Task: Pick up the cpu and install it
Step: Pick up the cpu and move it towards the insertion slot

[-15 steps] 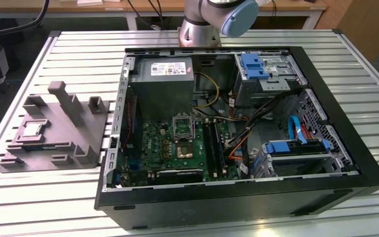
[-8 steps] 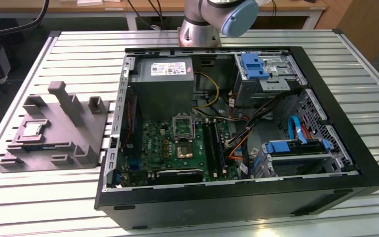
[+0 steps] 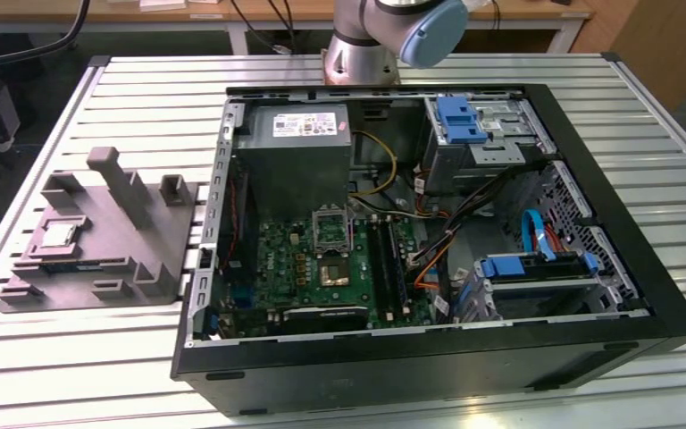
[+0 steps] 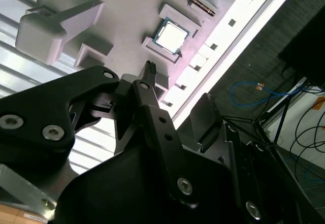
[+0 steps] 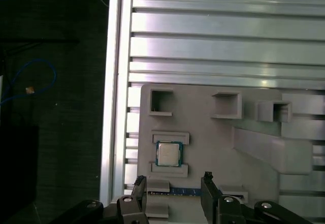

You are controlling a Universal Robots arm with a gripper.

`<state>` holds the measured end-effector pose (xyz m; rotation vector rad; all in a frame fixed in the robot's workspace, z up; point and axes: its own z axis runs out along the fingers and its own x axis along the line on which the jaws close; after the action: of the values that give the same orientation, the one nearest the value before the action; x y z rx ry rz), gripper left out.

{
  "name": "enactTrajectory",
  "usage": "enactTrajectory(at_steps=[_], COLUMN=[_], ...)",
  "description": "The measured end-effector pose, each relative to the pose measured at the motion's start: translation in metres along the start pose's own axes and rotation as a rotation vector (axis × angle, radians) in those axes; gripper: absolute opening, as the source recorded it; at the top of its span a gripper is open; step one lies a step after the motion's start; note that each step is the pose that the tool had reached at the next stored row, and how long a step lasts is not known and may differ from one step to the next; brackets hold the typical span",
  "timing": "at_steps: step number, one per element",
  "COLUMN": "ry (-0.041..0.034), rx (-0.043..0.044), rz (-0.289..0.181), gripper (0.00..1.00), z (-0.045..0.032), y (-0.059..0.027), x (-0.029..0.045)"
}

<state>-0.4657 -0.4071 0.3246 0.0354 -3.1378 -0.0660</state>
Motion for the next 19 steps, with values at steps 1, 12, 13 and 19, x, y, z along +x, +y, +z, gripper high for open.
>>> enactTrajectory(at_steps=[1, 12, 13, 19], ry=[0.0003, 0.0003, 0.0002, 0.0001], rx=[0.0001, 0.0001, 0.0001, 0.0002], rz=[0.000, 0.000, 0.000, 0.000], gripper=[0.55, 0.55, 0.55, 0.55], z=[0.0004, 0.0107, 0.0116, 0.0162], y=[0.0000, -0.0010, -0.0010, -0.0012], x=[0.0000, 0.0000, 0.0000, 0.0000])
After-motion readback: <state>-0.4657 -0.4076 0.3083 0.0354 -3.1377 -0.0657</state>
